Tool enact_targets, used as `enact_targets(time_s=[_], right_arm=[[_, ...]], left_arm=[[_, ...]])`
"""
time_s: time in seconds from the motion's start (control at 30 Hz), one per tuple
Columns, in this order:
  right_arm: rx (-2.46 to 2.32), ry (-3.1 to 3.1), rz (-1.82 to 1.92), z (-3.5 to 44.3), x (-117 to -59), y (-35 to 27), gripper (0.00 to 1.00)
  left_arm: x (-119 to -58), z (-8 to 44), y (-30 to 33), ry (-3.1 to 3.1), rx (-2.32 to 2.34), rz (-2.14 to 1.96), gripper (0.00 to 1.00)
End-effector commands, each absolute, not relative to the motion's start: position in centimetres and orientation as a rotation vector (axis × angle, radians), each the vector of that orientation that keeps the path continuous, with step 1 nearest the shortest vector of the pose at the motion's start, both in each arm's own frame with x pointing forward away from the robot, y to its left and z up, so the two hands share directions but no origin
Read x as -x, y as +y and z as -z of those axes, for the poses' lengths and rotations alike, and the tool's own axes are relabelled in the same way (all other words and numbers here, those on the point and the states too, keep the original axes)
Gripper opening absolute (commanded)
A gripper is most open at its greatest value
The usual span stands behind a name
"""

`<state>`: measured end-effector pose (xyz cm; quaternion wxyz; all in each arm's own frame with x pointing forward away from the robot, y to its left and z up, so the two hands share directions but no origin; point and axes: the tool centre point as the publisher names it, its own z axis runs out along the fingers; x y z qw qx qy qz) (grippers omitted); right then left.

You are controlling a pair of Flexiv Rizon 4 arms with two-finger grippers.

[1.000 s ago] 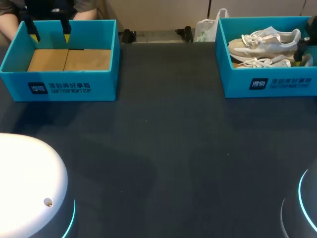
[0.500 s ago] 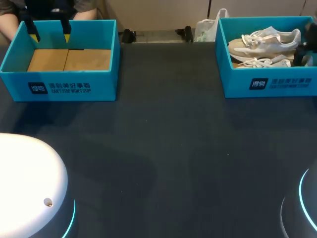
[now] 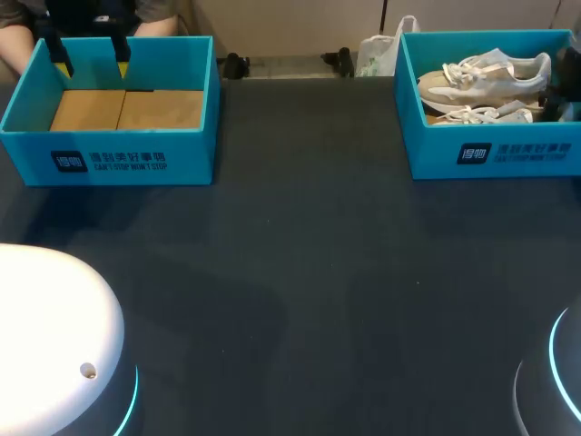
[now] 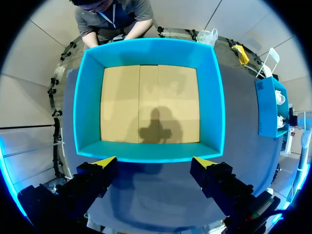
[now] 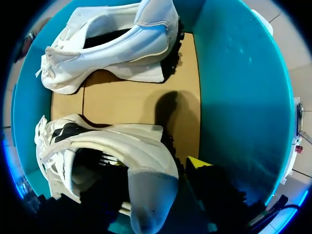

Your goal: Take the shoe out of the shoebox, open the shoe tongue, remove and reinsert the insole, then place the shoe into the shoebox

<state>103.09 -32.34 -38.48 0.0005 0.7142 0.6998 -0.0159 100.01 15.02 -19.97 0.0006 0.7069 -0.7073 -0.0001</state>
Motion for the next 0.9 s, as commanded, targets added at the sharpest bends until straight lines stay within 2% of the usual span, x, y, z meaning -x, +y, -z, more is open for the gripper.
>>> enact_targets(time_s=[0.03, 0.1, 0.17, 0.2, 0.57, 0.9], right_arm=[[-2.252, 2.192, 0.050, 38.6, -103.3, -32.4, 0.40], [-2.259, 2.181, 0.051, 38.7, -103.2, -32.4, 0.27], [-2.271, 2.164, 0.050, 38.7, -103.1, -32.5, 0.02], [-2.273, 2.157, 0.050, 38.7, -103.0, -32.5, 0.00], [-2.297, 2.100, 0.025, 37.6, -102.8, -33.3, 0.00], [-2.293, 2.045, -0.008, 34.1, -102.7, -33.6, 0.00]], left_arm=[[-100.0, 20.0, 15.0, -2.221, -2.220, 0.001, 1.00], [-100.0, 20.0, 15.0, -2.221, -2.220, 0.001, 1.00], [-100.0, 20.0, 15.0, -2.221, -2.220, 0.001, 1.00], [-100.0, 20.0, 15.0, -2.221, -2.220, 0.001, 1.00], [-100.0, 20.0, 15.0, -2.221, -2.220, 0.001, 1.00], [-100.0, 20.0, 15.0, -2.221, -2.220, 0.001, 1.00]])
